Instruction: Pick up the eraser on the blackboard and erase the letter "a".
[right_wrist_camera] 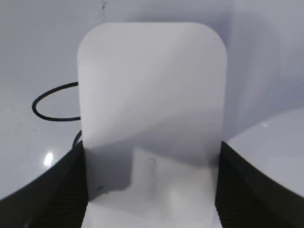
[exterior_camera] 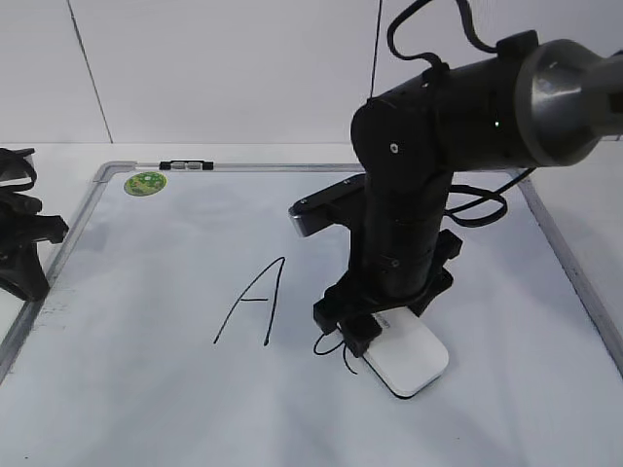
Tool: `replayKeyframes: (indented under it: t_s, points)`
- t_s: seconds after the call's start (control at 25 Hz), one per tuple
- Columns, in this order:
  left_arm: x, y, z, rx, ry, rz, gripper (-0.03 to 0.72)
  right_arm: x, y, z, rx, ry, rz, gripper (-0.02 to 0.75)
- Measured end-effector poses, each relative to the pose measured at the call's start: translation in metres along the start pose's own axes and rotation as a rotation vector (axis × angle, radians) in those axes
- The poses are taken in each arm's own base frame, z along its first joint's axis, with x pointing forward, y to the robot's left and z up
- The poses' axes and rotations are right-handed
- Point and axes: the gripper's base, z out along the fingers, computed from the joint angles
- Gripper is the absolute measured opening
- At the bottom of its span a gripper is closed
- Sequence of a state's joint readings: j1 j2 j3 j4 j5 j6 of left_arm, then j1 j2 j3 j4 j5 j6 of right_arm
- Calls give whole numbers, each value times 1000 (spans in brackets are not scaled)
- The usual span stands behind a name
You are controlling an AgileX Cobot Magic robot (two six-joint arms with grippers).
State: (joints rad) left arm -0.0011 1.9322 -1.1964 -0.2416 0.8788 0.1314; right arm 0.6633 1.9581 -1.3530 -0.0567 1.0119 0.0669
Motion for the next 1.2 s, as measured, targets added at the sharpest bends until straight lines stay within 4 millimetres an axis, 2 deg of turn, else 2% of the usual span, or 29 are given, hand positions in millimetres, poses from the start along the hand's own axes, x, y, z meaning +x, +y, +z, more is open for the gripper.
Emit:
replayKeyframes:
  t_s: [0.6, 0.96, 1.2]
  points:
    - [0, 0, 0, -1, 0, 1, 18, 4, 39, -1, -26, 12, -86, 559]
    - [0, 0, 0, -1, 1, 1, 20, 5, 43, -4, -11, 4, -85, 559]
    - [0, 0, 0, -1, 1, 1, 23, 2, 36, -13, 92, 17, -69, 559]
